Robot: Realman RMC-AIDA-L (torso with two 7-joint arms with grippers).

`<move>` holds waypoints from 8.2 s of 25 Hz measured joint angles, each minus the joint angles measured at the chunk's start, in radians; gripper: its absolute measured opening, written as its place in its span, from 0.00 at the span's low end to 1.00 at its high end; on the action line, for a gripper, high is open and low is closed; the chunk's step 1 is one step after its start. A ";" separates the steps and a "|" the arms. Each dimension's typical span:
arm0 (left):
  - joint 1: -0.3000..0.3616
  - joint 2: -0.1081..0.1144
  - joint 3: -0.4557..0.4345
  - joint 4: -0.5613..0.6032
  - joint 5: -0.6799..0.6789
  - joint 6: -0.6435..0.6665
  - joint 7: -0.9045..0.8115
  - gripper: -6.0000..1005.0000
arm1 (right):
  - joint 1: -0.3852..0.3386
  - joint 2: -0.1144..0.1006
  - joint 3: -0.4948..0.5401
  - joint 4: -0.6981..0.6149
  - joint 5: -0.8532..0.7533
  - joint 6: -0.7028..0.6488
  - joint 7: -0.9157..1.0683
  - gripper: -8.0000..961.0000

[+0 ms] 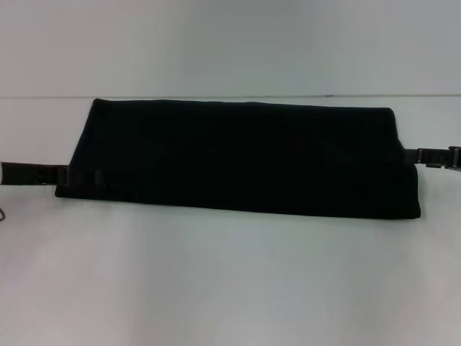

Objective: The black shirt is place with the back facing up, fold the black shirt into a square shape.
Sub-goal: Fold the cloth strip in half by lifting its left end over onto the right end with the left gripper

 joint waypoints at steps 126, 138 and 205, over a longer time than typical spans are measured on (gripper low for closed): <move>-0.094 0.093 -0.082 -0.057 0.161 0.446 -0.332 0.64 | -0.018 0.021 0.137 -0.077 0.008 -0.154 -0.182 0.79; -0.134 0.103 -0.335 -0.257 0.145 0.409 -0.499 0.85 | 0.071 0.032 0.102 -0.067 0.011 -0.113 -0.246 0.96; -0.062 0.097 -0.523 -0.343 0.156 0.171 -0.653 0.85 | 0.085 0.062 0.093 -0.066 0.027 -0.030 -0.310 0.96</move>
